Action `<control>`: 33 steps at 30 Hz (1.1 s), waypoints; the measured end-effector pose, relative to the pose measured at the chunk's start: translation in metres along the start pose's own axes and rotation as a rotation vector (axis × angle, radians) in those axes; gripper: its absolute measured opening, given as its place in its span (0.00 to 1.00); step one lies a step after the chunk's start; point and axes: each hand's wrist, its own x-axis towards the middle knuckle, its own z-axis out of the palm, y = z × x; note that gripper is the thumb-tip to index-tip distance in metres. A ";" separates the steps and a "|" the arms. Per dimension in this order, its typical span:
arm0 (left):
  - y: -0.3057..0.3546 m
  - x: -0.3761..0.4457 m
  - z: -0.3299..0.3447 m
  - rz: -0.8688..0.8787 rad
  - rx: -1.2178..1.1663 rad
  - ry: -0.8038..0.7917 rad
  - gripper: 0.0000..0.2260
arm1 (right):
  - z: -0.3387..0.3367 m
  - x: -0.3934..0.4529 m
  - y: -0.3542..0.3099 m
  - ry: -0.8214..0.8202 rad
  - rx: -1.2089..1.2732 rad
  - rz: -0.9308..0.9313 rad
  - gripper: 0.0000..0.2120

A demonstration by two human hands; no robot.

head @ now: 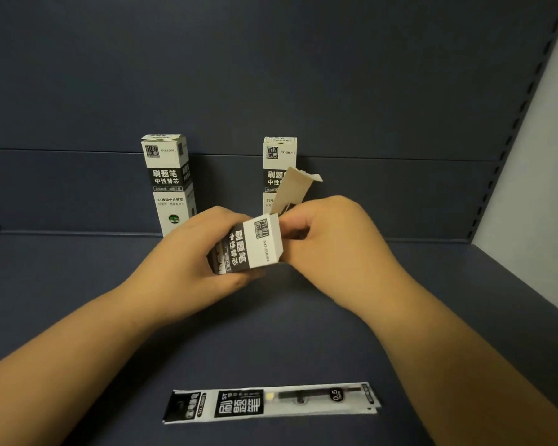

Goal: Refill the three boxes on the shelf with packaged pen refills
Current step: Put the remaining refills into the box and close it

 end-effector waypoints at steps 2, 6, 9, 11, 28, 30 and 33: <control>-0.001 0.001 0.000 -0.009 0.001 0.007 0.21 | 0.001 0.001 -0.001 0.006 -0.016 0.001 0.05; -0.006 0.001 -0.004 -0.053 -0.027 0.060 0.25 | -0.010 -0.002 0.005 0.111 0.285 -0.077 0.06; -0.006 0.000 -0.006 -0.085 -0.061 0.091 0.28 | -0.013 -0.002 0.016 0.285 0.254 -0.189 0.07; -0.005 -0.001 -0.006 -0.071 -0.042 0.081 0.27 | -0.010 0.002 0.022 0.409 0.129 -0.224 0.08; -0.003 -0.001 -0.003 -0.036 -0.035 0.055 0.25 | 0.004 0.003 0.022 0.319 -0.039 -0.170 0.08; -0.001 0.000 -0.002 -0.020 -0.032 0.046 0.24 | 0.003 0.003 0.020 0.253 -0.042 -0.140 0.09; 0.000 0.001 0.000 -0.003 -0.012 0.014 0.23 | 0.008 0.005 0.016 0.124 -0.041 -0.069 0.11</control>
